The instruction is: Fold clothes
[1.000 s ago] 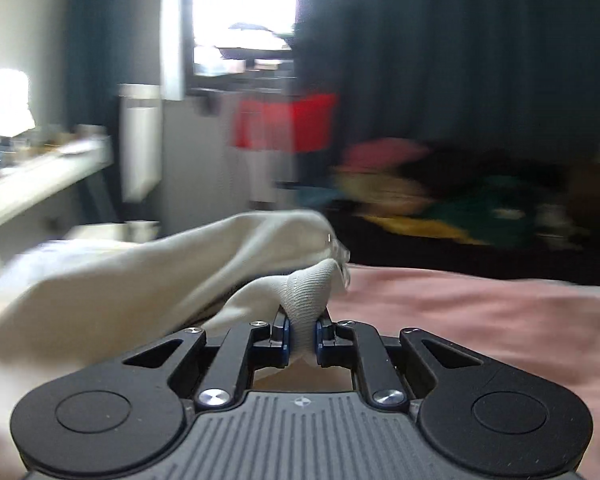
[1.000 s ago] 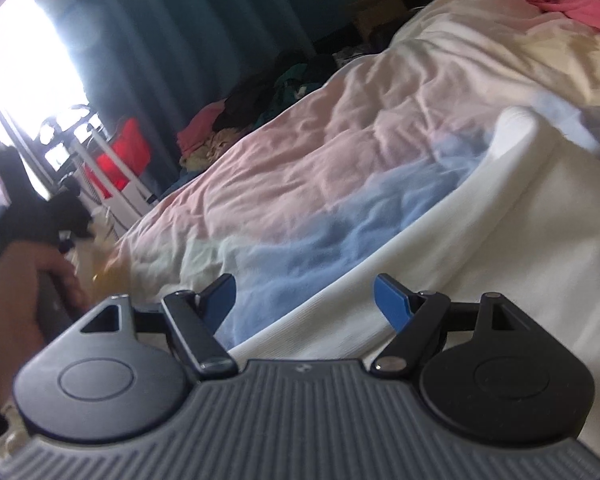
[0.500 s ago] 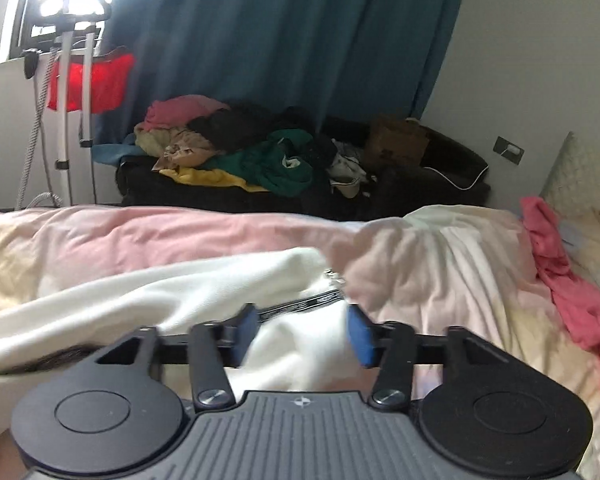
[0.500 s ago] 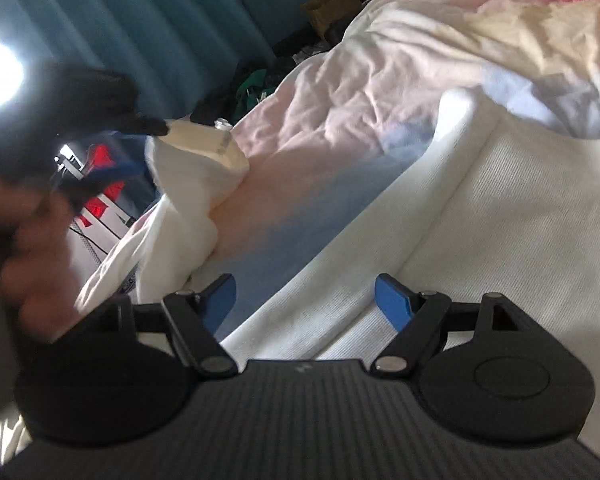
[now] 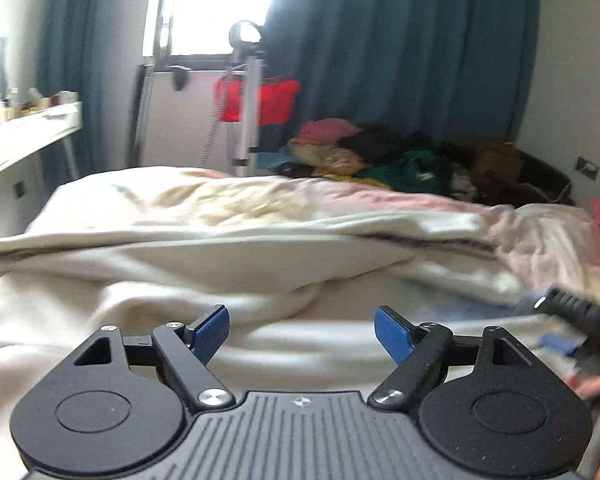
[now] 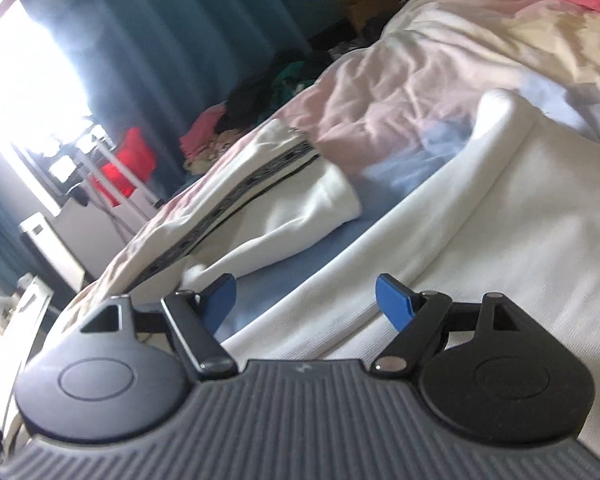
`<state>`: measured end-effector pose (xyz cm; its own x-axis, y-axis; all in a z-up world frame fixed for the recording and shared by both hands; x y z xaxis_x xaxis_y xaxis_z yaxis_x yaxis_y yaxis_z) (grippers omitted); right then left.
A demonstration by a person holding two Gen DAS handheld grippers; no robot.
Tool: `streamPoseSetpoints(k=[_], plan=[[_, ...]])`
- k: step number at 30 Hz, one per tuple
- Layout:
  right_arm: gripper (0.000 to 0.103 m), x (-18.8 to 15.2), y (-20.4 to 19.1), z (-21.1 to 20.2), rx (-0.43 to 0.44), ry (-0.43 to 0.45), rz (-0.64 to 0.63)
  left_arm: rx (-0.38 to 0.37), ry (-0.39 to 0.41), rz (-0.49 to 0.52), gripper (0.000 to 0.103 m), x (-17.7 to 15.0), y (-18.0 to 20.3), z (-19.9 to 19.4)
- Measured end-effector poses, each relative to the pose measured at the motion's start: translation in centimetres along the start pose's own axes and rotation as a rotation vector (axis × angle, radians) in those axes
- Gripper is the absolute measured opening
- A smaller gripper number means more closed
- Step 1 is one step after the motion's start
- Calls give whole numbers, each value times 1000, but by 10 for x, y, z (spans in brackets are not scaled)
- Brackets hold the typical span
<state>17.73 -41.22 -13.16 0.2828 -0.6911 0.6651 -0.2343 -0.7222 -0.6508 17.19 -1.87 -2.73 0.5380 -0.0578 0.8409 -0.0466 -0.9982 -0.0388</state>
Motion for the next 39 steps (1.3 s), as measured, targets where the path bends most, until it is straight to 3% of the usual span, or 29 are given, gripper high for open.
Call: streamPoseSetpoints(k=[4, 7, 12, 15, 19, 22, 24, 25, 26, 27, 29, 34, 36, 39], plan=[[79, -1, -13, -9, 57, -26, 11, 64, 45, 51, 81, -10, -37, 2], [79, -6, -14, -13, 123, -70, 109, 126, 80, 128, 81, -13, -51, 18], [78, 1, -1, 14, 157, -98, 236, 183, 129, 146, 81, -10, -56, 49], [74, 16, 13, 46, 152, -89, 292, 240, 123, 80, 81, -12, -69, 73], [71, 40, 35, 89, 67, -46, 337, 231, 56, 58, 78, -22, -75, 99], [66, 52, 49, 118, -45, -60, 323, 250, 50, 56, 67, -23, -77, 110], [41, 65, 52, 129, -114, -62, 300, 279, 61, -22, 53, -18, -89, 111], [23, 73, 52, 134, -142, -62, 287, 277, 63, -68, 47, -15, -96, 111], [14, 83, 49, 137, -152, -59, 273, 269, 66, -107, 32, -12, -102, 111], [12, 97, 42, 139, -154, -52, 244, 258, 68, -134, 17, -8, -108, 112], [11, 134, 20, 138, -129, -4, 180, 228, 68, -196, 8, -3, -118, 111], [10, 224, -32, 102, -8, 191, 52, 149, 52, -351, 6, 4, -139, 94], [10, 233, -23, 80, -16, 238, -6, 131, 58, -351, 6, 4, -139, 86], [10, 206, 33, 64, -113, 209, -24, 105, 34, -306, 6, 0, -131, 77]])
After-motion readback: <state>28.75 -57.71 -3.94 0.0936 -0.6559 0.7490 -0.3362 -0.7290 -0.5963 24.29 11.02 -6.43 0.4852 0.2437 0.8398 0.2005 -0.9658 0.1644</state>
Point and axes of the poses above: each gripper's, at about its wrist camera, not at the fingertips, and z roughly the way its jaws point, y to its right, x to its top, the point moved 8 cm from there along z, roughly the way its jaws point, and after that the axes turned 12 degrees about x, right-handed, at the moved point
